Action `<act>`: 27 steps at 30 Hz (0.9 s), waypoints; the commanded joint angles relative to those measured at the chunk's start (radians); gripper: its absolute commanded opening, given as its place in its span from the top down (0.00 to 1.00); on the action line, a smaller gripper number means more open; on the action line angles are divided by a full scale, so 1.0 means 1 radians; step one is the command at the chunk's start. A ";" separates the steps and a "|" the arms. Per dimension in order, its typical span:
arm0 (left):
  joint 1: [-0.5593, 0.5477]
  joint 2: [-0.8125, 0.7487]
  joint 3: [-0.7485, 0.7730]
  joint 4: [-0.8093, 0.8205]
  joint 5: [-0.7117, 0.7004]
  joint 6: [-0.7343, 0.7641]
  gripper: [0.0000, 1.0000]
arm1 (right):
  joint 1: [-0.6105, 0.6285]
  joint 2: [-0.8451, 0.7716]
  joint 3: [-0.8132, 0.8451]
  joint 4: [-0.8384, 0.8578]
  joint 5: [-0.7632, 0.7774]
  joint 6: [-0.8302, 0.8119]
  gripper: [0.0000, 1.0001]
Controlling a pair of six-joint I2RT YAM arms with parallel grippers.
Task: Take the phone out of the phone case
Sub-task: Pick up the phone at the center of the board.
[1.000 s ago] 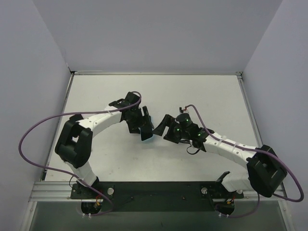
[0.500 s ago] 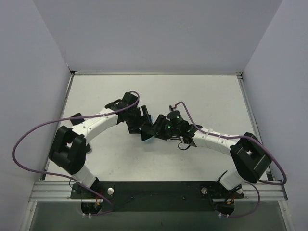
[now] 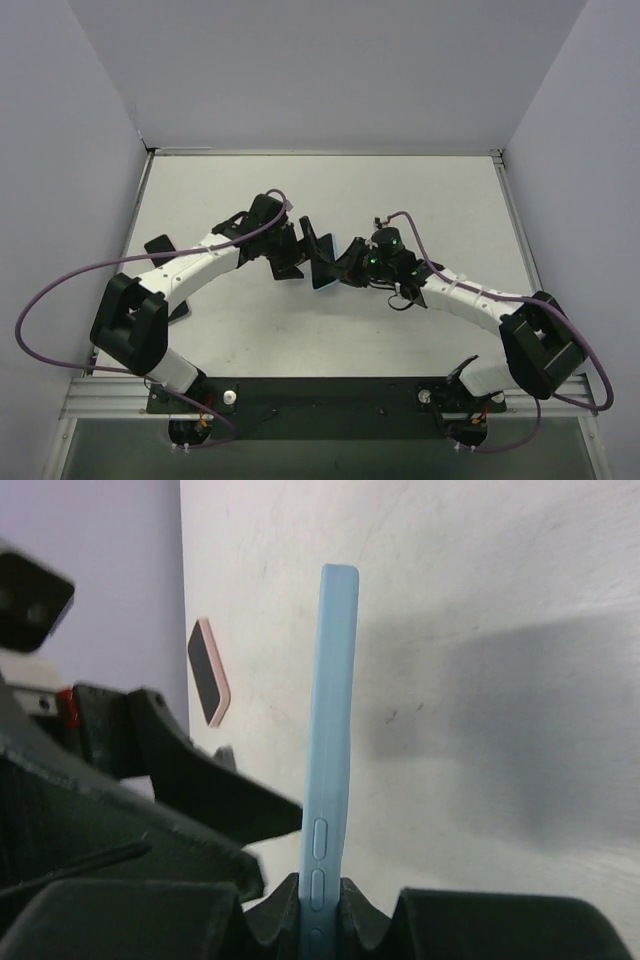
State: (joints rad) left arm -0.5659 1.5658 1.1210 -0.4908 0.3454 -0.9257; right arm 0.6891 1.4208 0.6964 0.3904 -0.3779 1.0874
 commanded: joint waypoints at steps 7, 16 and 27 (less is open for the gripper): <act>0.024 -0.141 -0.062 0.227 0.113 -0.048 0.03 | -0.200 -0.215 0.034 -0.134 -0.151 -0.173 1.00; 0.133 -0.227 -0.373 0.801 0.225 -0.229 0.03 | -0.299 -0.338 0.000 -0.035 -0.447 -0.142 1.00; 0.081 -0.075 -0.558 1.647 0.327 -0.557 0.03 | -0.258 -0.353 0.002 -0.038 -0.515 -0.159 1.00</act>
State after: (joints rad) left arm -0.4717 1.4693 0.5900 0.7372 0.6266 -1.3426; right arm 0.4034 1.0649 0.6754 0.2813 -0.8452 0.9474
